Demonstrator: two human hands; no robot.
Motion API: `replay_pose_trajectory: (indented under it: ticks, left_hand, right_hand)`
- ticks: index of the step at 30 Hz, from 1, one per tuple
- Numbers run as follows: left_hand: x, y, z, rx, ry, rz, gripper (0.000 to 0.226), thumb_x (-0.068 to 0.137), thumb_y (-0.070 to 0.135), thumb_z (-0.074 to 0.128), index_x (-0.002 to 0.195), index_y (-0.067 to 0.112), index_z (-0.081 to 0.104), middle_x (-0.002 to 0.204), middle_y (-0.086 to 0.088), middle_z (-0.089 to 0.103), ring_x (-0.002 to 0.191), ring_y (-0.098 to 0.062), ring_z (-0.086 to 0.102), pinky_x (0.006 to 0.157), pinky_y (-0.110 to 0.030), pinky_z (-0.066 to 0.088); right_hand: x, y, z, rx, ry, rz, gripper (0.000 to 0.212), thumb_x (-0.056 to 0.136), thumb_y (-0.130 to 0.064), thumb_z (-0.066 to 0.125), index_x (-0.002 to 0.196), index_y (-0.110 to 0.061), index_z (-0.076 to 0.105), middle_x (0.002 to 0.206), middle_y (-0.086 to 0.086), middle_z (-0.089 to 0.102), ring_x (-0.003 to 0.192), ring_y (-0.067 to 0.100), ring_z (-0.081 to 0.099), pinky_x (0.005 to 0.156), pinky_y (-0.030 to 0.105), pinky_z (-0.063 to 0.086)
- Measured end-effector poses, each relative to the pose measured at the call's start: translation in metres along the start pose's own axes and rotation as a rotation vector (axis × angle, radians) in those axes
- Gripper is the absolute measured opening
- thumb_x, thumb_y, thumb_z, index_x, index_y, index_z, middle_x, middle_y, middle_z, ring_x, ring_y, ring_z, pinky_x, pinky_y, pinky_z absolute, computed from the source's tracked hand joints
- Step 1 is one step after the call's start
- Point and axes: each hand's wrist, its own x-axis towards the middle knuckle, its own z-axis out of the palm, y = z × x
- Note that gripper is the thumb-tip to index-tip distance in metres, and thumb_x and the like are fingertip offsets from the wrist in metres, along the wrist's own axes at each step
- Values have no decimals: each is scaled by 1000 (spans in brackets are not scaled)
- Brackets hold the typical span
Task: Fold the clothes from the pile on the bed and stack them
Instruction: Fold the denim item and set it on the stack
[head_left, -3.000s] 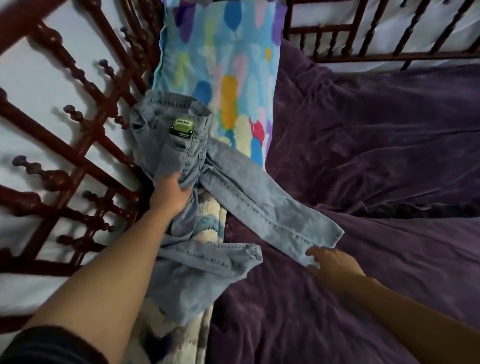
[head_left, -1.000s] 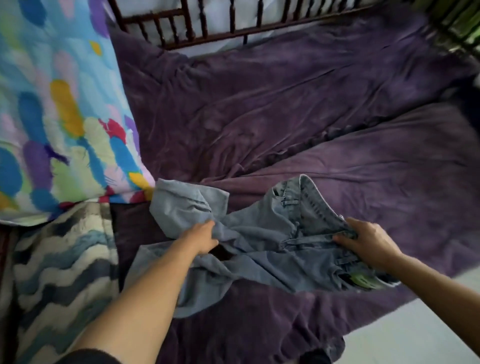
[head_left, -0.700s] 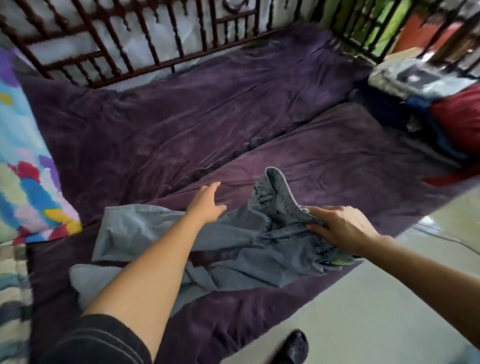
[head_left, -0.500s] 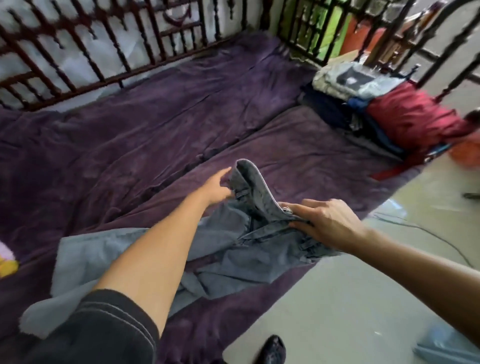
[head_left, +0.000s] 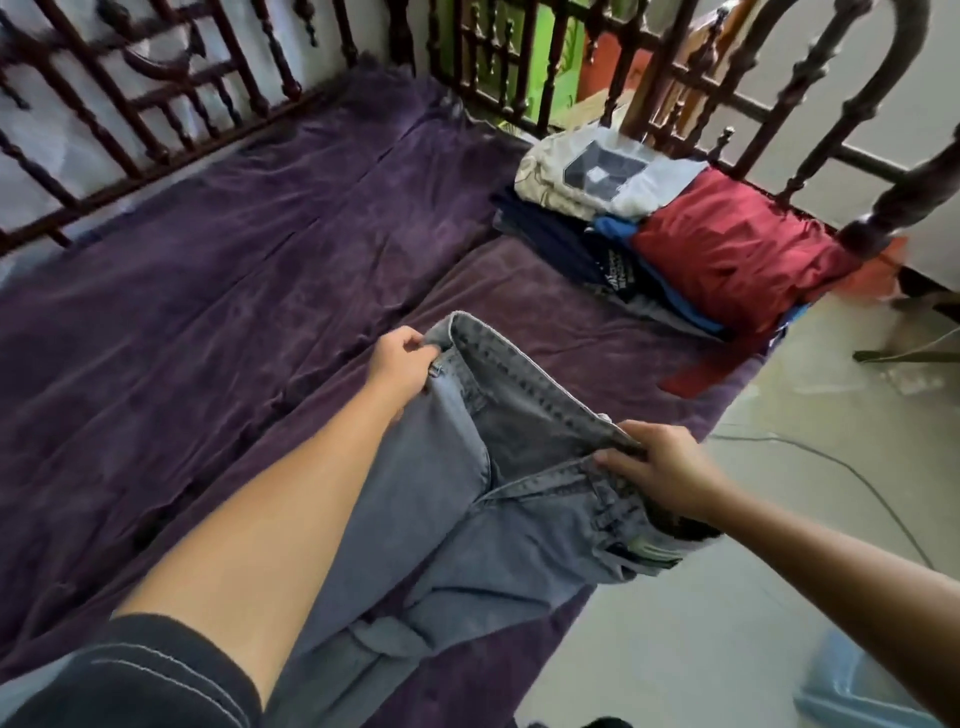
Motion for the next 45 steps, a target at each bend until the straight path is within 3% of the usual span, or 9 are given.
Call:
replay_pose_trajectory:
  ticks: [5, 11, 15, 18, 20, 29, 36, 42, 45]
  left_hand:
    - [58, 53, 35, -7, 71, 60, 11, 83, 21, 61, 76, 14, 55, 76, -11, 61, 69, -21, 57, 66, -49, 55]
    - [119, 81, 98, 77, 49, 79, 10, 86, 21, 61, 86, 15, 52, 79, 0, 56, 76, -17, 52, 72, -36, 49]
    - [152, 56, 121, 94, -94, -60, 36, 91, 21, 58, 126, 17, 48, 108, -3, 57, 92, -17, 55, 83, -35, 49]
    - [156, 13, 113, 149, -34, -174, 40, 93, 17, 57, 131, 12, 47, 96, -4, 59, 83, -19, 57, 74, -32, 48]
    - [140, -23, 101, 211, 24, -286, 34, 91, 15, 59, 124, 9, 54, 84, -5, 61, 76, -24, 59, 72, -32, 47]
    - [-29, -172, -1, 365, 195, -740, 26, 89, 17, 63, 112, 7, 63, 111, -16, 67, 103, -30, 62, 89, -34, 46]
    - [-113, -247, -99, 379, 352, -835, 27, 89, 15, 61, 115, 5, 63, 113, -16, 67, 107, -31, 61, 92, -36, 46]
    - [-143, -330, -200, 522, 518, -877, 38, 90, 15, 57, 127, 6, 54, 128, -24, 52, 114, -40, 53, 95, -43, 43]
    - [-150, -377, -249, 528, 664, -891, 51, 88, 25, 63, 132, 5, 48, 132, -27, 45, 120, -43, 46, 98, -47, 39]
  right_hand:
    - [91, 37, -8, 211, 125, 261, 32, 94, -33, 55, 77, -7, 63, 73, 7, 67, 74, 24, 60, 71, 37, 47]
    - [212, 100, -22, 279, 95, 406, 30, 95, -32, 53, 77, -10, 64, 61, -4, 55, 68, 20, 52, 61, 31, 37]
    - [272, 151, -7, 227, -12, 506, 23, 95, -31, 55, 82, -17, 68, 86, 8, 68, 90, 29, 62, 75, 33, 44]
    - [292, 167, 11, 48, -70, 515, 26, 94, -33, 51, 103, -17, 69, 111, 16, 67, 102, 35, 61, 77, 32, 42]
    - [296, 161, 19, -111, -133, 449, 28, 92, -35, 49, 107, -19, 67, 112, 15, 66, 101, 35, 61, 75, 33, 43]
    - [267, 31, 105, -243, -395, -103, 34, 93, -28, 48, 124, -21, 57, 122, 12, 54, 114, 33, 49, 89, 41, 43]
    - [208, -85, 206, -311, -571, -364, 36, 95, -27, 47, 130, -21, 54, 130, 7, 52, 121, 26, 48, 95, 38, 40]
    - [190, -152, 281, -354, -430, -540, 24, 93, -23, 52, 109, -15, 67, 113, 10, 62, 109, 33, 56, 85, 40, 47]
    - [195, -198, 332, -285, -329, -550, 35, 93, -28, 55, 124, -13, 60, 126, 12, 57, 118, 34, 49, 91, 44, 44]
